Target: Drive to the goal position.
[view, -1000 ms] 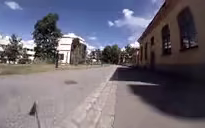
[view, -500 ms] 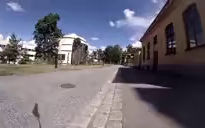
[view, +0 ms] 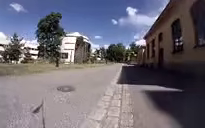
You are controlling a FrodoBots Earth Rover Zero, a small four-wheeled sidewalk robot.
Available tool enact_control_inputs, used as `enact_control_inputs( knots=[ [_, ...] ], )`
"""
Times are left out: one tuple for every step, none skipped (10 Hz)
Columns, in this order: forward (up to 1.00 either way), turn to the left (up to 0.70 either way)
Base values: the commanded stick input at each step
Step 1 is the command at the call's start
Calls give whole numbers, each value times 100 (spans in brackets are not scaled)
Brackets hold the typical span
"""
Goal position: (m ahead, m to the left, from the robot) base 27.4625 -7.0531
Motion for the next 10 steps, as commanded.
enact_control_inputs(
  knots=[
    [85, 0],
    [85, 0],
    [85, 0],
    [85, 0],
    [85, 0],
    [85, 0],
    [85, 0],
    [85, 0],
    [85, 0],
    [85, 0]
  ],
)
